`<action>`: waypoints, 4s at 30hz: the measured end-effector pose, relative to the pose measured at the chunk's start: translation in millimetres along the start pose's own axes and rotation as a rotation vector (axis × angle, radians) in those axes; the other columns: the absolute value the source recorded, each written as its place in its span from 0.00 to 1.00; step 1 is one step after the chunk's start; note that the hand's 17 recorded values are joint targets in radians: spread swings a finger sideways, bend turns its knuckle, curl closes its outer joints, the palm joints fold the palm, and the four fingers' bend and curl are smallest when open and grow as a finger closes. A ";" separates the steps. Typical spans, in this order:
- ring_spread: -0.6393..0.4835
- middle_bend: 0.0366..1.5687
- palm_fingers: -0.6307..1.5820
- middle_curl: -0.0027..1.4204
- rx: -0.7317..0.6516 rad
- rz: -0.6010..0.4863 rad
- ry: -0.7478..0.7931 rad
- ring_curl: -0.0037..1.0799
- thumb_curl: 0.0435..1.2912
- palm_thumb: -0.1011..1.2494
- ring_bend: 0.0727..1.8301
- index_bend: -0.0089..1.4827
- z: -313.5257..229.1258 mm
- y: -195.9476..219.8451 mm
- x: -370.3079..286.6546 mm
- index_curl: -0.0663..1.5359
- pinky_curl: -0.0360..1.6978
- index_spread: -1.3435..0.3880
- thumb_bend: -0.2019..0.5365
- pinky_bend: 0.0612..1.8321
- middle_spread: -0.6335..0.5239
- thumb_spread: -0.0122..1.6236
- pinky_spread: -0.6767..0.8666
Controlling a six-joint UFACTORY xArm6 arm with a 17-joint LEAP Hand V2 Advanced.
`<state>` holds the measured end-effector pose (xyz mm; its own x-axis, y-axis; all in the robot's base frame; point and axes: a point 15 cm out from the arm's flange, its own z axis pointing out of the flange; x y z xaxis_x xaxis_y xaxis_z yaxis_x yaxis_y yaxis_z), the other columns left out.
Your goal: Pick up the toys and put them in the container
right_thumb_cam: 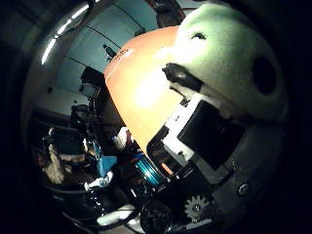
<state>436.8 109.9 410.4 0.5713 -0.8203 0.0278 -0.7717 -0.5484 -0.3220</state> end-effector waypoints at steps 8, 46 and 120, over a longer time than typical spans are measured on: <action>0.33 0.52 0.44 0.54 -0.028 -0.012 -0.002 0.55 0.22 0.57 0.55 0.22 10.3 19.2 9.1 0.49 0.51 0.49 0.23 0.34 0.30 0.69 0.27; 0.57 0.19 0.41 0.26 -0.139 0.022 0.019 0.23 0.19 0.42 0.25 0.11 -26.6 84.9 87.0 0.22 0.26 0.53 0.24 0.23 0.46 0.61 0.76; 0.55 0.16 0.47 0.26 -0.574 0.217 -0.032 0.25 0.20 0.48 0.22 0.12 202.6 235.9 248.2 0.22 0.17 0.56 0.24 0.16 0.46 0.63 0.67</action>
<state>453.2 -190.1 149.7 0.3852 -0.9227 -0.0130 -0.8937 -0.3765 0.2438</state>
